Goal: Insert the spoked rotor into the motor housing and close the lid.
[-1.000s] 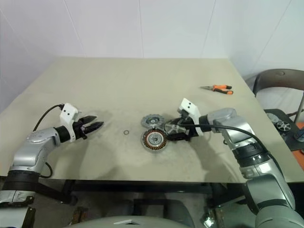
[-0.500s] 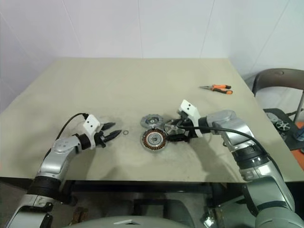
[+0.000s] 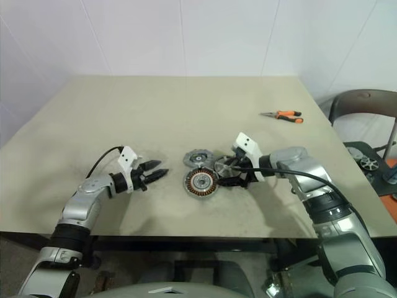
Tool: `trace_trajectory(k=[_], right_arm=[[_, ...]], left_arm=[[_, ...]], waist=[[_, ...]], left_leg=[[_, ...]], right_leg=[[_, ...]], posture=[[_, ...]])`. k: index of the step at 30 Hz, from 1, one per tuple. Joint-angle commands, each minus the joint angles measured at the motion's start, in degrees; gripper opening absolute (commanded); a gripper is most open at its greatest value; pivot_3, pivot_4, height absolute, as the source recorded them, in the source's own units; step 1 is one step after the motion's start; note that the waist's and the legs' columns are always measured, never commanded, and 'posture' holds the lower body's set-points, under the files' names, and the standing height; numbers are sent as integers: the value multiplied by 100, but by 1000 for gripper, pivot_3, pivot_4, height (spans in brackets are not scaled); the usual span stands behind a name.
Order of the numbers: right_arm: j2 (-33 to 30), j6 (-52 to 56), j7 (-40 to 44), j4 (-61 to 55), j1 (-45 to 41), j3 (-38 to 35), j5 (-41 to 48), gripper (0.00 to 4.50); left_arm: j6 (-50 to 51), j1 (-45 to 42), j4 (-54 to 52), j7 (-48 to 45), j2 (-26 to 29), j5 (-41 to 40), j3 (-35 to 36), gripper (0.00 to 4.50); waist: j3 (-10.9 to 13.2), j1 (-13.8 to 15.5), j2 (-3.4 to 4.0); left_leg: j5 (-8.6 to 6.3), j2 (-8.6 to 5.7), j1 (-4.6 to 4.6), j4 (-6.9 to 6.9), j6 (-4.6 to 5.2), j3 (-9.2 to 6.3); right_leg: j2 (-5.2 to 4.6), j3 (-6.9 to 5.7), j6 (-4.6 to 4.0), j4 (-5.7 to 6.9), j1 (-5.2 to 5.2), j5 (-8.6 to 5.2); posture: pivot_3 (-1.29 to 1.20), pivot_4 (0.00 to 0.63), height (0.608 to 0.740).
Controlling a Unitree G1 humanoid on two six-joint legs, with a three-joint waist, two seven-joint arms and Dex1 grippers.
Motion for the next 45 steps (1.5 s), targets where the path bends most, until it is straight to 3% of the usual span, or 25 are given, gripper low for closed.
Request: trace_trajectory(k=[1,7,12,24,35,45], right_arm=[[4,-81,-29,-140,-21,-112,-2,4500],[8,-114,-89,-95,5,-118,-26,4500],[33,-99,-139,-101,5,-105,-20,4500],[11,-104,-211,-138,97,-124,-9,4500],[-40,-111,-206,-170,140,-122,-4,4500],[-13,-164,-214,-115,140,-85,-43,4500]], left_arm=[[-107,-148,63,-66,83,65,-17,2406],[-234,-93,214,-125,327,658,-448,2406],[238,-147,-135,-178,176,346,-416,2406],[144,-344,68,-10,72,374,-374,2406],[1561,-418,-1067,-500,110,-1011,127,2406],[1410,123,-1388,-809,525,-497,-653,2406]], waist=[[0,4,0],[-1,3,0],[-4,12,5],[-4,4,4],[-4,6,4],[-5,13,5]], left_leg=[[0,0,0,0,0,0],[0,0,0,0,0,0],[0,0,2,1,0,-1],[0,0,1,1,1,0],[0,-1,1,4,1,-1],[1,-1,7,5,1,-1]], right_leg=[[0,0,0,0,0,0],[0,0,0,0,-1,0],[-2,0,-1,0,3,0],[0,0,0,0,2,0],[0,0,0,0,5,0],[1,0,-1,1,11,0]], posture=[[0,0,740],[0,0,740],[0,0,740],[0,0,740],[0,0,740],[0,0,740]])
